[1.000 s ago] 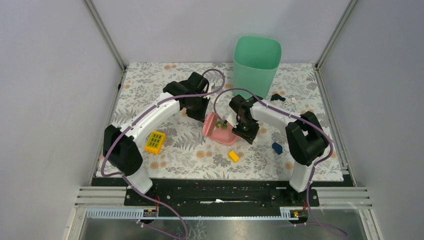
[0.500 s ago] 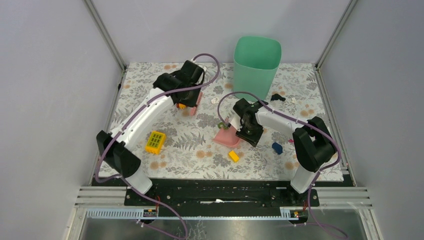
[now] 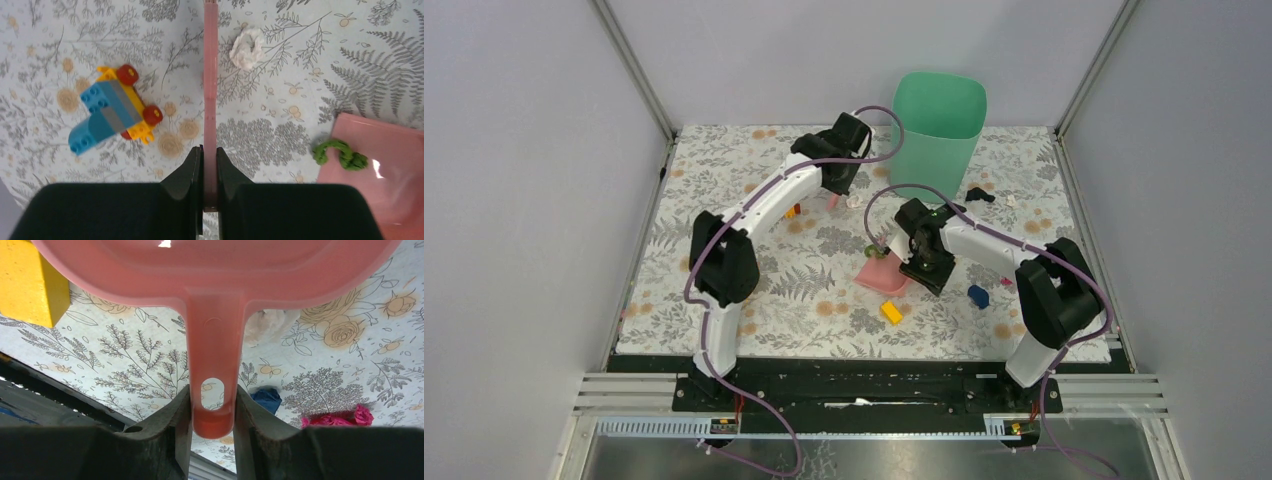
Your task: Sweep away the paper scraps from the table
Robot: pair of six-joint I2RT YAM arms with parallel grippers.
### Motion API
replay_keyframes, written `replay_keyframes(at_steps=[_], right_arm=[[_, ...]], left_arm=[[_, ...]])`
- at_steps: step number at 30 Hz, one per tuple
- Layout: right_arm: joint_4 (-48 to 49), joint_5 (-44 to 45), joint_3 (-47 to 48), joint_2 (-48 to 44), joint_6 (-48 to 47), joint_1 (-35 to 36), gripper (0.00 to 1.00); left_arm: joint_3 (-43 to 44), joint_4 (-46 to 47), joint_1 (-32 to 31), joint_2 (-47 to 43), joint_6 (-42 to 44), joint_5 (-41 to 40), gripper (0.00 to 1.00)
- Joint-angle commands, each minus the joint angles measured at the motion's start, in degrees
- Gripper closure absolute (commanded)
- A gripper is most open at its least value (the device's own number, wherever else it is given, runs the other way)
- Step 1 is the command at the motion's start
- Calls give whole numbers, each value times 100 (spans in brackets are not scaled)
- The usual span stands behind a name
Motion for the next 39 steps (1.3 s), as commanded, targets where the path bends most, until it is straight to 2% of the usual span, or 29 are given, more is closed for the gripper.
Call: replay_keyframes(at_steps=[1, 4, 8, 12, 19, 29, 33, 39], right_arm=[[-72, 42, -24, -208, 155, -182, 100], [-79, -69, 5, -247, 239, -354, 100], [-91, -82, -10, -279, 242, -534, 100], [-90, -83, 0, -218, 250, -633, 100], [-84, -326, 196, 124, 261, -681, 100], [3, -404, 339, 436, 286, -680, 100], [69, -418, 283, 436, 281, -697, 100], [134, -474, 176, 358, 247, -722, 100]], left_arm=[[720, 300, 27, 517, 649, -59, 100], [957, 211, 158, 866, 851, 297, 100], [1075, 175, 304, 1189, 862, 1213, 100], [790, 101, 310, 1225, 865, 2148, 100], [-66, 234, 258, 451, 407, 2677, 100], [-1227, 362, 254, -953, -135, 4284, 100], [-1567, 245, 258, -1473, -213, 4115, 100], [-1726, 15, 253, -2219, -415, 2982, 100]])
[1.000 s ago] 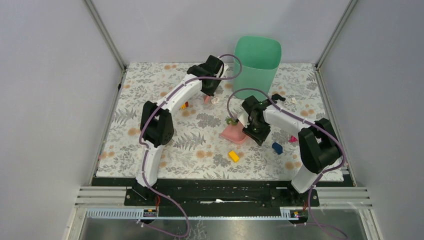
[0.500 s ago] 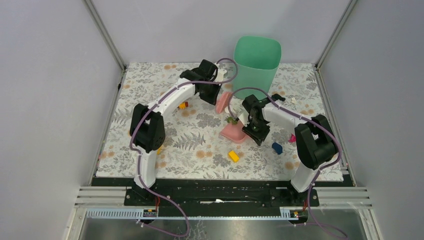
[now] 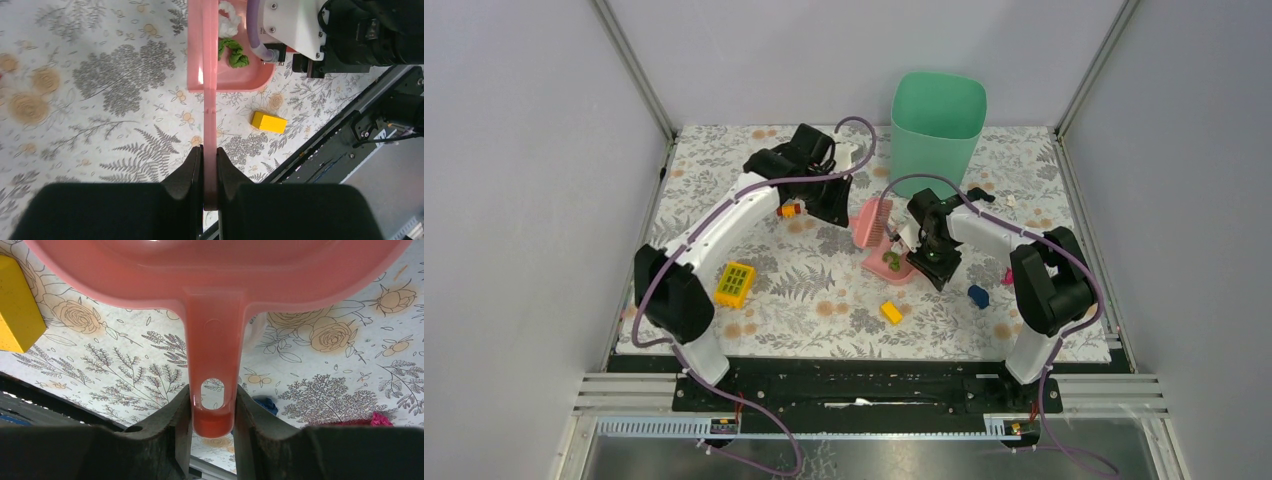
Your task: Sweep away the paper scraps from the table
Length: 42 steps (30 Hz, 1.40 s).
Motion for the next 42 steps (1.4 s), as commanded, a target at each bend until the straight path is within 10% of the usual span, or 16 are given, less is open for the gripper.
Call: replay_keyframes(at_steps=[1, 15, 42], right_arm=[[29, -134, -13, -75, 30, -44, 100], [-315, -167, -154, -1395, 27, -107, 100], [-2193, 995, -1671, -3843, -1426, -1551, 100]], left_arm=[[-61, -29, 4, -722, -212, -861, 100], [2, -613, 13, -804, -224, -2649, 100], [452, -745, -313, 91, -261, -1750, 100]])
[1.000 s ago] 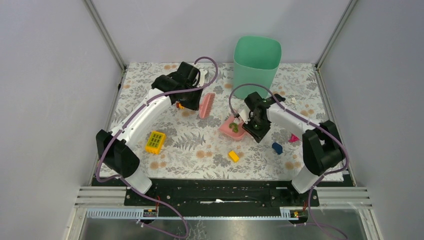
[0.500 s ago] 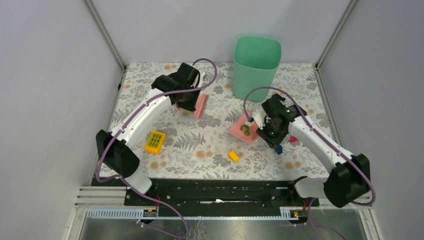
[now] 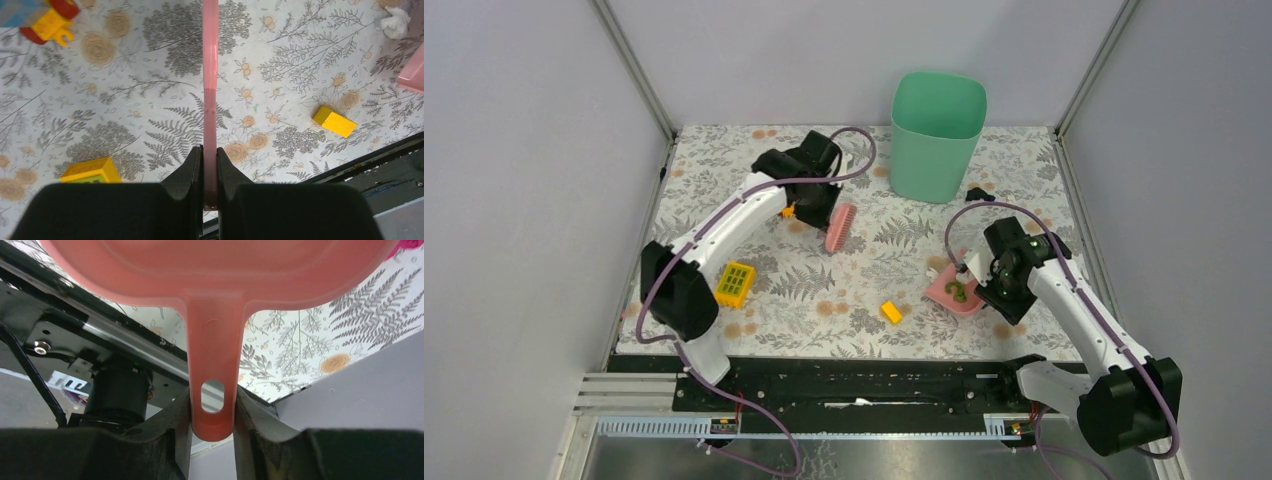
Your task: Sweep away the paper scraps from the table
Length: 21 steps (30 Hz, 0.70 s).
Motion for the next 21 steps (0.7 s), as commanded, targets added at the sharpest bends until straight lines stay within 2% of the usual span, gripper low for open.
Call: replay_keyframes(at_steps=[1, 13, 18, 21], right_arm=[[-416, 239, 27, -32, -511, -349, 100], [-284, 151, 35, 847, -730, -415, 100], [63, 26, 65, 1314, -668, -412, 100], [226, -110, 61, 1472, -651, -410, 100]], left_arm=[[537, 27, -212, 385, -29, 153, 100], [1427, -93, -688, 1582, -52, 474, 100], [1600, 57, -1075, 2034, -186, 1046, 100], [1562, 276, -1353, 2078, -298, 1709, 100]])
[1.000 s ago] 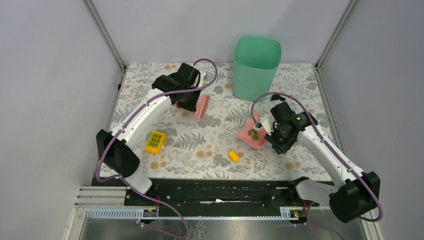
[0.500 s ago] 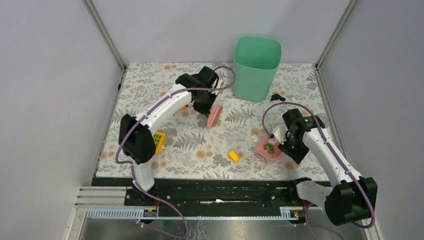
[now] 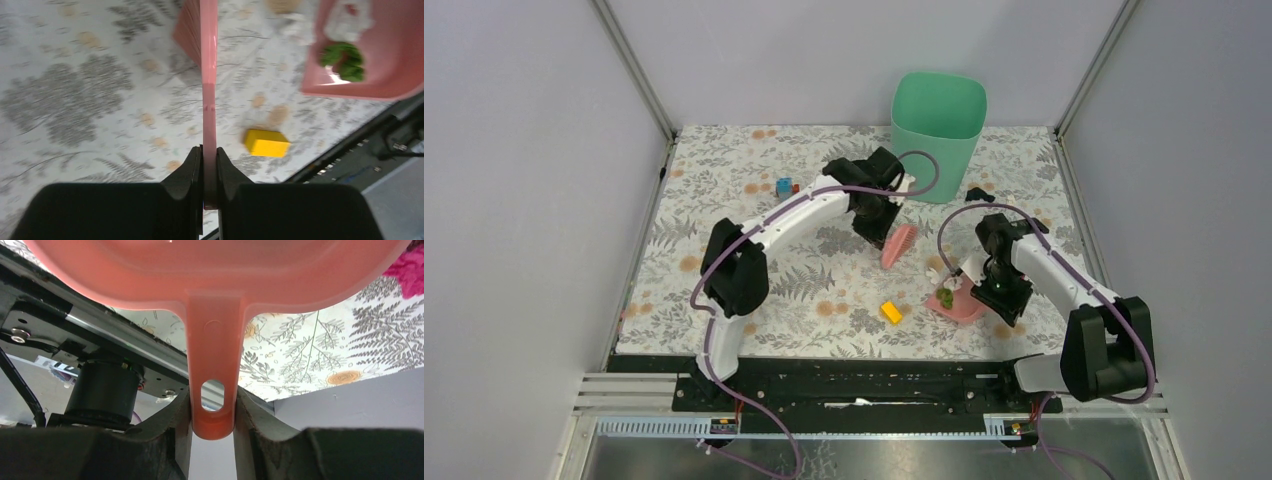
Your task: Sweep away the paper scraps from the table
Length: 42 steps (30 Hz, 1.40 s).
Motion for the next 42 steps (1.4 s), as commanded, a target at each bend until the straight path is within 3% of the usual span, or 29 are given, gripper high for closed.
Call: replay_keyframes(at_steps=[1, 10, 18, 25, 30, 36, 42], right_arm=[[272, -239, 68, 198, -35, -26, 100], [945, -579, -5, 336, 162, -25, 100], [1342, -899, -273, 36, 206, -25, 100], [1332, -1133, -254, -365, 203, -26, 100], [932, -1143, 273, -553, 134, -25, 100], [467, -1329, 1081, -601, 186, -26, 100], [-65, -1598, 2422, -319, 291, -25, 100]], left_arm=[[132, 280, -456, 122, -235, 1249, 100], [218, 644, -810, -311, -698, 1811, 100], [841, 114, -767, -779, -730, 34, 100], [1128, -233, -682, -1077, -593, -837, 100], [393, -179, -524, -1676, -619, -1675, 100], [-976, 245, -197, -2656, -689, -1787, 100], [-1805, 310, -37, -3095, -689, -2026, 100]])
